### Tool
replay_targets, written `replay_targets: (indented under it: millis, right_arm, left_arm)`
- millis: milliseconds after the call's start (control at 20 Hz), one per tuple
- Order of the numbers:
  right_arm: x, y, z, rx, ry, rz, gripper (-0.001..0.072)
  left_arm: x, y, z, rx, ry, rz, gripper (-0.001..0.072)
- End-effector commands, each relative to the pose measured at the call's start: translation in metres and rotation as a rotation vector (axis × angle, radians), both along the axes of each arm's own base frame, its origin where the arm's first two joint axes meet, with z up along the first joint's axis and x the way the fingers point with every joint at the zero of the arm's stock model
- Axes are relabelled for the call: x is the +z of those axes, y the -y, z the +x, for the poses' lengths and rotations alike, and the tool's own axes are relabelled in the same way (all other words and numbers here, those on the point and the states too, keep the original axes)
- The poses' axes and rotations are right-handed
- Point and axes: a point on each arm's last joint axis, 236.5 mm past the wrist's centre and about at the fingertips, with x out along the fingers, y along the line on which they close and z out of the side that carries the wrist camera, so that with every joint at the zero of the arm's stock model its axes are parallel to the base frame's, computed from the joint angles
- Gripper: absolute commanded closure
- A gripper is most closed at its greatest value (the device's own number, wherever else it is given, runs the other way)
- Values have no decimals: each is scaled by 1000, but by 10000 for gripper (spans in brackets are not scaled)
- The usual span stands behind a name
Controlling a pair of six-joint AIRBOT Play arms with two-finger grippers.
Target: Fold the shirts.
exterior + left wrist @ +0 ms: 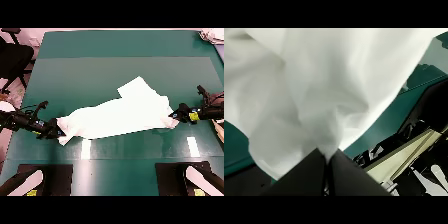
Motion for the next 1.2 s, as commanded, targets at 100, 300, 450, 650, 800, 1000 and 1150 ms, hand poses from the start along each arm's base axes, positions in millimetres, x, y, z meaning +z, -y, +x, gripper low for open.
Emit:
replay_targets:
  millis: [100, 300, 450, 650, 800, 1000, 1150]
  right_arm:
    - [12, 4, 8, 6, 32, -13, 697]
    - [29, 18, 16, -20, 24, -70, 697]
    - [20, 28, 9, -6, -3, -123, 697]
    - [5, 24, -4, -3, -50, -108, 697]
    - [2, 25, -10, 11, -72, -120, 696]
    - [16, 41, -7, 16, -62, -167, 404]
    - [37, 76, 3, -65, -44, -241, 100]
  left_arm:
    - [-6, -14, -33, -93, -100, 56, 684]
    - [-3, -11, -35, -97, -107, 39, 683]
    - [7, 5, -21, -57, -64, -43, 672]
    - [11, 11, -12, -26, -37, -75, 267]
    - [6, 8, -2, -21, 14, -52, 105]
    - [-7, -24, 16, -17, 73, 122, -13]
    - [-7, -66, 34, -10, 119, 321, -13]
